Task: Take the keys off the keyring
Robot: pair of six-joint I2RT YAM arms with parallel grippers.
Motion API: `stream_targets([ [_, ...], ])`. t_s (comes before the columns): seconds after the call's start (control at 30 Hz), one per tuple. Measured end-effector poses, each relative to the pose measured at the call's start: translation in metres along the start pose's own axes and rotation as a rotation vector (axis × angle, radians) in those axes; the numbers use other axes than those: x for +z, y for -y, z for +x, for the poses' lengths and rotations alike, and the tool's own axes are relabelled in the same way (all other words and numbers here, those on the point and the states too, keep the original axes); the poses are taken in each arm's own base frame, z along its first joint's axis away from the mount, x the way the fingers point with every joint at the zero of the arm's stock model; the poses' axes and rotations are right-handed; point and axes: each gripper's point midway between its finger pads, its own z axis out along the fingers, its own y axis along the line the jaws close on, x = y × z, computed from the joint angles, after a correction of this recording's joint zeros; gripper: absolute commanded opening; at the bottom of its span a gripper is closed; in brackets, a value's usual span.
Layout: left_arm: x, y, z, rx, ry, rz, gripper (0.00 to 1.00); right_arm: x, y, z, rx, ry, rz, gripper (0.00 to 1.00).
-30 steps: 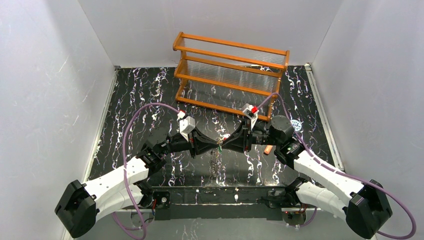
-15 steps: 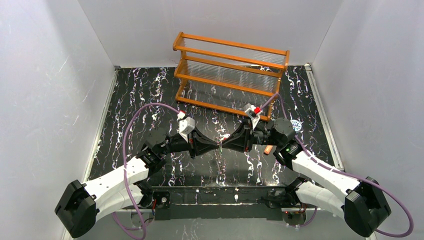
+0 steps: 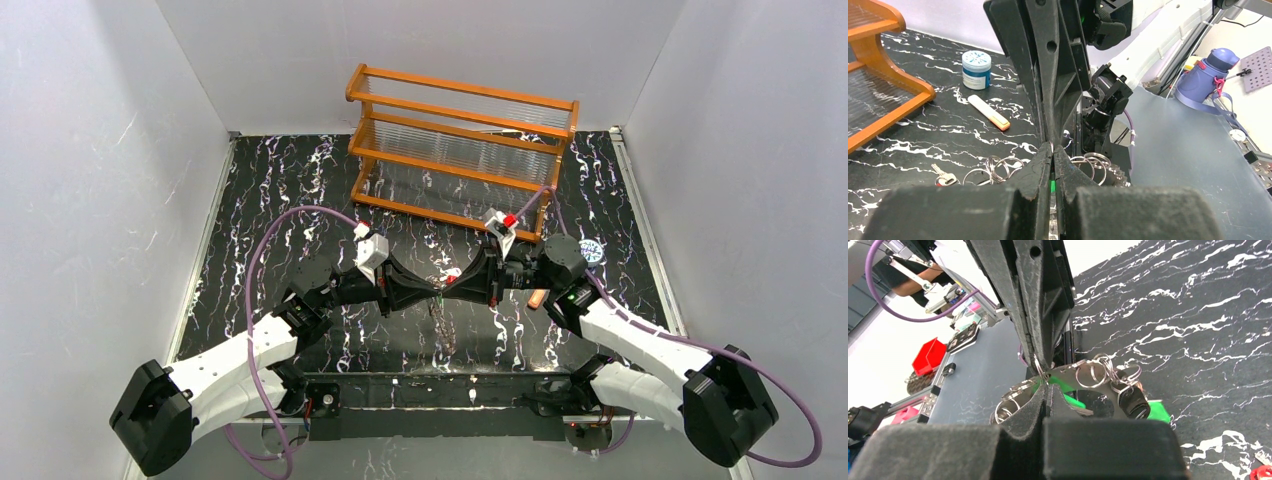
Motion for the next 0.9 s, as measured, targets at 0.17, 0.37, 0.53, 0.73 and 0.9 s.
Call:
stream_targets([
  [0.17, 0.0, 0.003, -0.004, 0.022, 0.011, 0.014, 0.0, 0.0, 0.007, 0.011, 0.058, -0.045, 0.022, 0.01],
  [0.37, 0.0, 0.005, -0.009, 0.051, 0.026, 0.026, 0.0, 0.0, 0.012, 0.015, 0.097, -0.087, 0.055, 0.01],
  [0.53, -0.004, -0.002, -0.008, 0.085, 0.014, -0.025, 0.0, -0.007, 0.027, 0.016, 0.091, -0.113, 0.157, 0.01],
  [0.73, -0.017, -0.022, -0.001, 0.139, -0.08, -0.171, 0.0, -0.026, 0.05, -0.005, 0.009, -0.093, 0.371, 0.01],
  [0.9, -0.031, -0.032, -0.003, 0.21, -0.147, -0.26, 0.0, -0.047, 0.077, -0.003, -0.013, -0.097, 0.578, 0.01],
])
